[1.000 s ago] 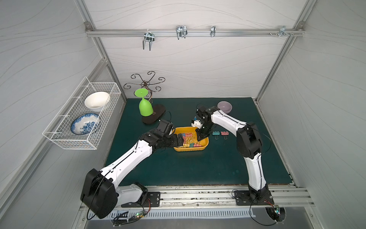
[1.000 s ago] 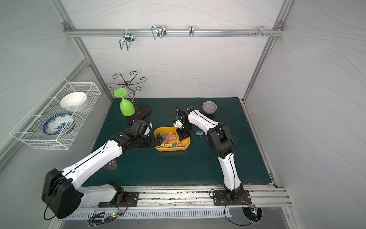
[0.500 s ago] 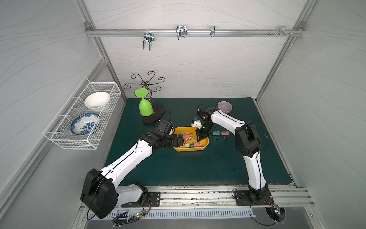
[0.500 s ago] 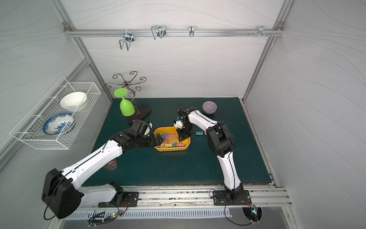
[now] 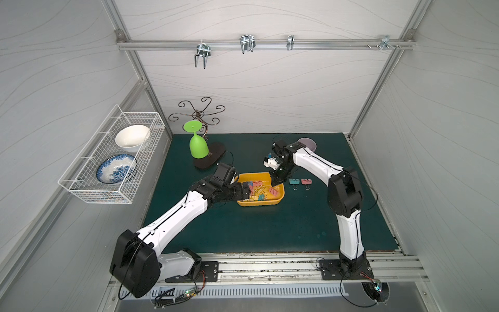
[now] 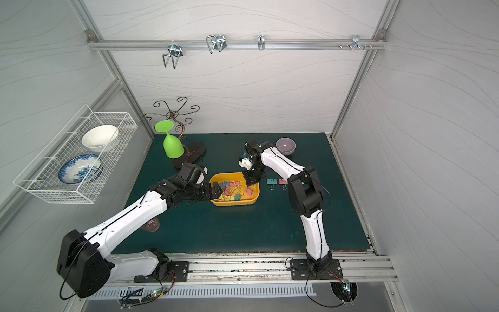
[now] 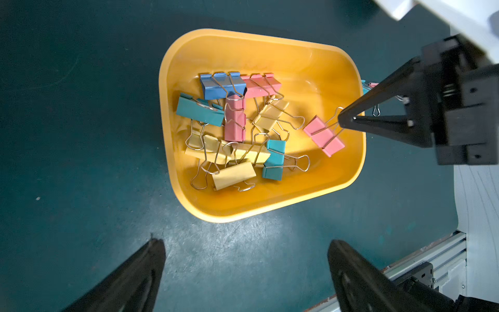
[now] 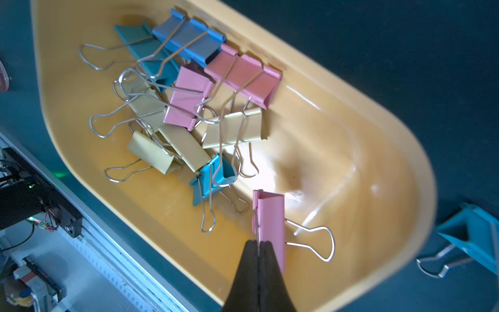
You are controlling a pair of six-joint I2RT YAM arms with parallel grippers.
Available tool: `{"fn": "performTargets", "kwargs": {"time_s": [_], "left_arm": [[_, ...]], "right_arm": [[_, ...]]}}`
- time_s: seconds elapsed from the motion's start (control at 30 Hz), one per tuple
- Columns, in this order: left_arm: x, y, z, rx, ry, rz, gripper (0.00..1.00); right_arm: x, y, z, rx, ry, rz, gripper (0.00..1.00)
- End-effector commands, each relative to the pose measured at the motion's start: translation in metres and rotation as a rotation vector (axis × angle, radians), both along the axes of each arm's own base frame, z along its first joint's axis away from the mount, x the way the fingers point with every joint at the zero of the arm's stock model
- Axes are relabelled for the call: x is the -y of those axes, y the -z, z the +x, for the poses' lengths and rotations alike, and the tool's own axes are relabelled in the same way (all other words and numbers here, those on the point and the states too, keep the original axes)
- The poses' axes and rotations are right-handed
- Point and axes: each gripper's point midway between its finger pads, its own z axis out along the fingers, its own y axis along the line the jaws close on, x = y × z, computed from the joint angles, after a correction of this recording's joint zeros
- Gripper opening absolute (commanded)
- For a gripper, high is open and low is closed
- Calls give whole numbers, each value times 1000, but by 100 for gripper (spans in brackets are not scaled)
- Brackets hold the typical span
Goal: Take out the binder clips from the storage box
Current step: Pick up the binder clip from the storage box, then place the binder clip at the center of the board.
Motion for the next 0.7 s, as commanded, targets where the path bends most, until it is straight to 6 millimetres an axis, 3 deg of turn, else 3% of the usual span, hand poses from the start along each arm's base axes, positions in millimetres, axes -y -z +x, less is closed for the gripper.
{"fn": "performTargets", "kwargs": {"time_s": [0.0, 0.2, 0.37, 0.5, 0.53, 0.6, 0.67], "left_arm": [[2, -15, 5, 46, 6, -22, 98], [1, -22, 7, 73, 4, -26, 99], [-4, -35, 8, 132, 2, -19, 98], [-11, -43, 10, 194, -18, -8, 99], [-13, -44, 10, 207, -24, -9, 99], [-16, -47, 11, 238, -43, -14, 99], [-18, -50, 11, 264, -57, -23, 98]], "right_arm": [[11, -41, 11, 155, 47, -40, 1], [34, -95, 38, 432, 229, -53, 0], [82, -129, 52, 646, 499, -53, 4], [140, -126, 53, 687, 823, -79, 9], [153, -120, 51, 666, 893, -72, 0], [186, -99, 45, 543, 1121, -43, 0], [203, -75, 44, 373, 1281, 39, 0]]}}
